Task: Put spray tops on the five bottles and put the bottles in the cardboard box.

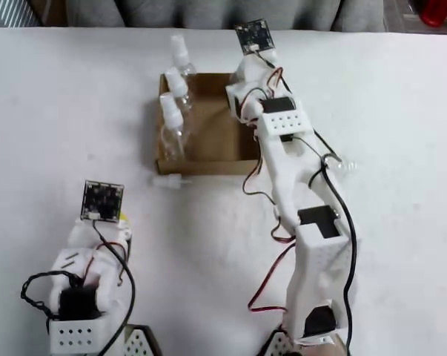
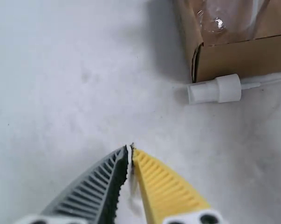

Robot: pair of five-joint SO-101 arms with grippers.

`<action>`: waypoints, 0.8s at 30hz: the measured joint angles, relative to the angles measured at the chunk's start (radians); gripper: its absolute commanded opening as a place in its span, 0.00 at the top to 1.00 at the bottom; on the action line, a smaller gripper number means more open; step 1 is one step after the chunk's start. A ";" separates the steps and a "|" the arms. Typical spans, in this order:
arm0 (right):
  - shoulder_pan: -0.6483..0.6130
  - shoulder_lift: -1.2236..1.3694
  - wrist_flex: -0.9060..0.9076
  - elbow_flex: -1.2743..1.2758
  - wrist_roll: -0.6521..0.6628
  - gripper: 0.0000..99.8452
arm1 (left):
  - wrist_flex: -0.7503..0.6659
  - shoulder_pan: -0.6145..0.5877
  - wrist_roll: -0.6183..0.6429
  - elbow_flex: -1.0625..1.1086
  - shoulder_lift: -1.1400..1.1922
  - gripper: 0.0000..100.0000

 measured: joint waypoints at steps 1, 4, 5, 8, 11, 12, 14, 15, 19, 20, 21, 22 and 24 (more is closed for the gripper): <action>0.000 0.000 -0.005 -0.002 0.000 0.99 | 0.000 0.000 0.000 0.000 0.000 0.97; 0.000 0.003 -0.043 -0.002 0.000 0.99 | 0.000 0.000 0.000 0.000 0.000 0.97; 0.000 0.003 -0.051 -0.002 0.000 0.99 | 0.000 0.000 0.000 0.000 0.000 0.97; 0.000 0.003 -0.058 -0.002 0.000 0.99 | 0.000 0.000 0.000 0.000 0.000 0.97; 0.000 0.003 -0.060 -0.002 0.000 0.99 | 0.000 0.000 0.000 0.000 0.000 0.97; 0.000 0.003 -0.060 -0.002 0.000 0.99 | 0.000 0.002 0.000 0.000 0.000 0.97; 0.000 0.003 -0.060 -0.002 0.000 0.99 | 0.000 0.002 0.000 0.000 0.000 0.97; 0.000 0.003 -0.060 -0.002 0.000 0.99 | 0.000 0.002 0.000 0.000 0.000 0.97; 0.000 0.003 -0.037 -0.005 0.000 0.99 | 0.000 0.002 0.000 0.000 0.000 0.97; 0.000 0.003 -0.018 -0.018 0.000 0.99 | 0.000 0.002 0.000 0.000 0.000 0.97; 0.000 0.003 0.006 -0.037 0.000 0.99 | 0.000 0.002 0.000 0.000 0.000 0.97; 0.002 0.005 0.035 -0.058 0.000 0.99 | 0.000 0.002 0.000 0.000 0.000 0.97; 0.002 0.005 0.091 -0.100 0.000 0.99 | 0.000 0.002 0.000 0.000 0.000 0.97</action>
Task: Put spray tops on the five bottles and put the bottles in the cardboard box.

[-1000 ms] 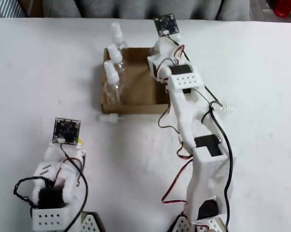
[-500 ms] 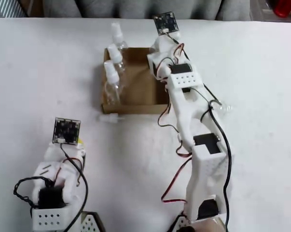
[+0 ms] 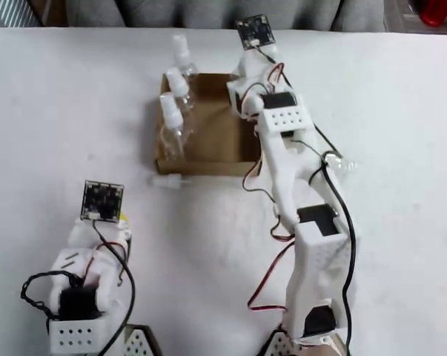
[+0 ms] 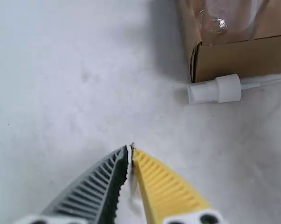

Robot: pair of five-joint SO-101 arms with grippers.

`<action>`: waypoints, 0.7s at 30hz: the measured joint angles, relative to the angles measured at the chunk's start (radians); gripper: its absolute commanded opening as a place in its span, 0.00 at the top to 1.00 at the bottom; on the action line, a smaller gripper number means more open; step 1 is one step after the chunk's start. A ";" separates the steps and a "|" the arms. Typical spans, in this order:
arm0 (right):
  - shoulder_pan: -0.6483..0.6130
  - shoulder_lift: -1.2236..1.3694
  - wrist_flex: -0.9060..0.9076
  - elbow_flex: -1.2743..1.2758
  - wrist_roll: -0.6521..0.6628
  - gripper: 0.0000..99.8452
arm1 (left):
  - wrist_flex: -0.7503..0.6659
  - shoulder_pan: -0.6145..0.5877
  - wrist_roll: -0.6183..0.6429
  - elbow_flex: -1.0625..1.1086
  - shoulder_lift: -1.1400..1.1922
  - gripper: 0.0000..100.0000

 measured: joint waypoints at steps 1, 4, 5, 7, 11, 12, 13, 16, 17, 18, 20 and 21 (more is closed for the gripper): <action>0.000 0.000 0.018 -0.015 0.000 0.99 | 0.000 0.000 0.000 0.000 0.000 0.97; 0.000 0.000 0.031 -0.032 0.002 0.99 | 0.000 0.000 0.000 0.000 0.000 0.97; 0.000 0.000 0.031 -0.035 0.002 0.99 | 0.000 0.000 0.000 0.000 0.000 0.97; 0.000 0.000 0.031 -0.035 0.002 0.99 | 0.000 0.000 0.000 0.000 0.000 0.97; 0.000 0.058 0.028 -0.057 0.002 0.99 | 0.000 -0.005 0.000 0.000 0.000 0.97; 0.000 0.074 0.018 -0.068 0.002 0.99 | 0.000 -0.005 0.000 0.000 0.000 0.97; 0.000 0.098 0.005 -0.081 0.002 0.99 | 0.000 -0.005 0.000 0.000 0.000 0.97; 0.002 0.157 -0.017 -0.140 0.002 0.99 | 0.000 -0.005 0.000 0.000 0.000 0.97; 0.002 0.172 -0.015 -0.158 0.002 0.99 | 0.000 -0.005 0.000 0.000 0.000 0.97; 0.002 0.183 -0.015 -0.173 0.002 0.99 | 0.000 -0.005 0.000 0.000 0.000 0.97; 0.002 0.198 -0.015 -0.192 0.002 0.99 | 0.000 -0.003 0.000 0.000 0.000 0.97; 0.002 0.198 -0.012 -0.198 0.002 0.99 | 0.000 -0.003 0.000 0.000 0.000 0.97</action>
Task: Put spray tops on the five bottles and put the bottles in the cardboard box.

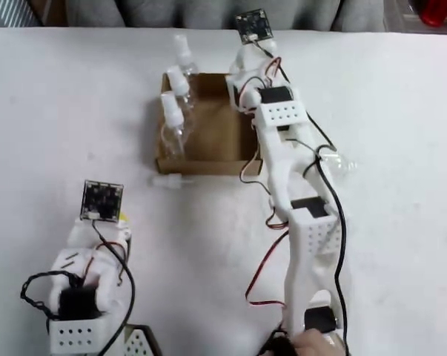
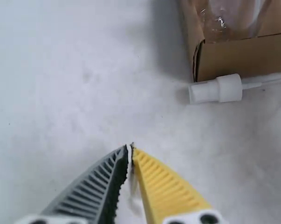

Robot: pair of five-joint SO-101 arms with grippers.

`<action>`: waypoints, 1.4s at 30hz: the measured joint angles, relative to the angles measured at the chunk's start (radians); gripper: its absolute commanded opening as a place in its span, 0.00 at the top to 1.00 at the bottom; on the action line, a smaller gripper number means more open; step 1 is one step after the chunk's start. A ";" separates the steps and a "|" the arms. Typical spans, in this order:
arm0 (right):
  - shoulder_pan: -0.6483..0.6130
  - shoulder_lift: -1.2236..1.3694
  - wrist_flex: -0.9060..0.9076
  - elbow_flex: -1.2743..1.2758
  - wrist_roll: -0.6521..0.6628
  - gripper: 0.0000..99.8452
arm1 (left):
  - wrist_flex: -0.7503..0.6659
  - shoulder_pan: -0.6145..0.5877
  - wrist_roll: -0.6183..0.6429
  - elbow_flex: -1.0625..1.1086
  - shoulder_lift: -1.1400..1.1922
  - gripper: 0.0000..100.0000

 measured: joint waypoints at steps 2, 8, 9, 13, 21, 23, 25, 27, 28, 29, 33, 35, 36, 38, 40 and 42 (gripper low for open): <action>0.000 0.003 0.021 -0.008 0.000 0.99 | 0.000 0.000 0.000 0.000 0.000 0.97; 0.000 0.003 0.051 -0.017 -0.002 0.99 | 0.000 0.000 0.000 0.000 0.000 0.97; 0.000 0.005 0.051 -0.018 -0.002 0.99 | 0.000 0.000 0.000 0.000 0.000 0.97; 0.000 0.009 0.054 -0.023 -0.002 0.98 | 0.000 0.000 0.000 0.000 0.000 0.97; -0.003 0.011 0.095 -0.029 -0.002 0.76 | 0.000 0.000 0.000 0.000 0.000 0.97; -0.005 0.012 0.098 -0.017 -0.002 0.75 | 0.000 0.000 0.000 0.000 0.000 0.97; -0.005 0.034 0.115 -0.011 0.000 0.75 | 0.000 0.000 0.000 0.000 0.000 0.97; -0.003 0.041 0.120 -0.009 0.000 0.75 | 0.000 0.000 0.000 0.000 0.000 0.97; -0.002 0.041 0.120 -0.011 0.000 0.75 | 0.000 0.000 0.000 0.000 0.000 0.97; -0.002 0.041 0.120 -0.011 0.000 0.75 | 0.000 0.000 0.000 0.000 0.000 0.97; -0.003 0.041 0.120 -0.011 0.000 0.75 | 0.000 0.000 0.000 0.000 0.000 0.97; -0.003 0.041 0.120 -0.011 0.000 0.75 | 0.000 0.000 0.000 0.000 0.000 0.97; -0.003 0.041 0.120 -0.011 0.000 0.75 | 0.000 0.000 0.000 0.000 0.000 0.97; -0.003 0.041 0.120 -0.011 0.000 0.75 | 0.000 0.000 0.000 0.000 0.000 0.97; -0.003 0.041 0.120 -0.011 0.000 0.75 | 0.000 0.000 0.000 0.000 0.000 0.97; -0.003 0.041 0.120 -0.011 0.000 0.75 | 0.000 0.000 0.000 0.000 0.000 0.97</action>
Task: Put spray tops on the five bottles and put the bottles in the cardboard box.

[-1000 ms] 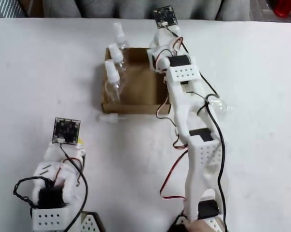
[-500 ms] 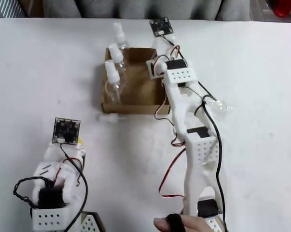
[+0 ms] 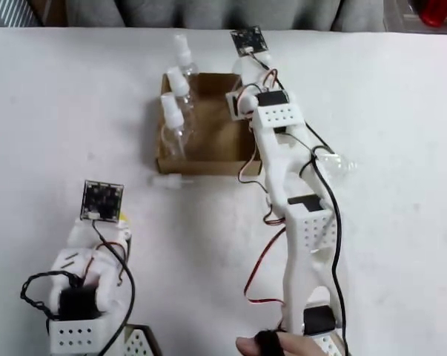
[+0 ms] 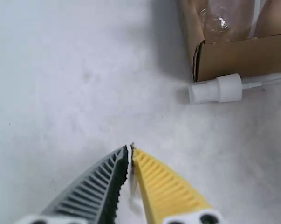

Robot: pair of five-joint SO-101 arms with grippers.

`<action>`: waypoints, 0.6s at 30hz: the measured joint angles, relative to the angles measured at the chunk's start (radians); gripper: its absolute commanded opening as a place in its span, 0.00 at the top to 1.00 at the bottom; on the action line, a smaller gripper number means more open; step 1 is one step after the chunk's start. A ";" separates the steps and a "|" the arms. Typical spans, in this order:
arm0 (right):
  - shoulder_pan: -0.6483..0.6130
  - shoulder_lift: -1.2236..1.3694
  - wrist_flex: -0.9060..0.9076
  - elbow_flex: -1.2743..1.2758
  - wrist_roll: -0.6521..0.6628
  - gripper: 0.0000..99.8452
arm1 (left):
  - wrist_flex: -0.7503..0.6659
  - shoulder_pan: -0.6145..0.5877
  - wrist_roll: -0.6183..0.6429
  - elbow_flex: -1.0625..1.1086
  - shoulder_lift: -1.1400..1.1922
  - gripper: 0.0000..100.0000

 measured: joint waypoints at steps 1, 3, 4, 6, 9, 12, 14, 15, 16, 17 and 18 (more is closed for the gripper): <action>0.000 0.000 0.008 0.000 0.000 0.75 | 0.000 0.000 0.000 0.000 0.000 0.97; 0.000 0.000 0.040 0.000 0.000 0.75 | 0.000 0.000 0.000 0.000 0.000 0.97; 0.000 0.000 0.055 0.000 0.000 0.75 | 0.000 0.000 0.000 0.000 0.000 0.97; 0.000 0.000 0.084 0.000 0.000 0.75 | 0.000 0.000 0.000 0.000 0.000 0.97; -0.009 -0.003 0.141 0.000 0.000 0.75 | 0.000 0.000 0.000 0.000 0.000 0.97; -0.017 -0.031 0.203 0.000 0.000 0.75 | 0.000 0.000 0.000 0.000 0.000 0.97; -0.015 -0.057 0.241 0.000 0.002 0.75 | 0.000 0.000 0.000 0.000 0.000 0.97; -0.014 -0.069 0.261 0.000 0.002 0.75 | 0.000 0.000 0.000 0.000 0.000 0.97; -0.012 -0.080 0.281 0.000 0.002 0.75 | 0.000 0.000 0.000 0.000 0.000 0.97; -0.012 -0.091 0.299 0.000 0.002 0.75 | 0.000 0.000 0.000 0.000 0.000 0.97; -0.012 -0.103 0.321 0.000 0.002 0.75 | 0.000 0.000 0.000 0.000 0.000 0.97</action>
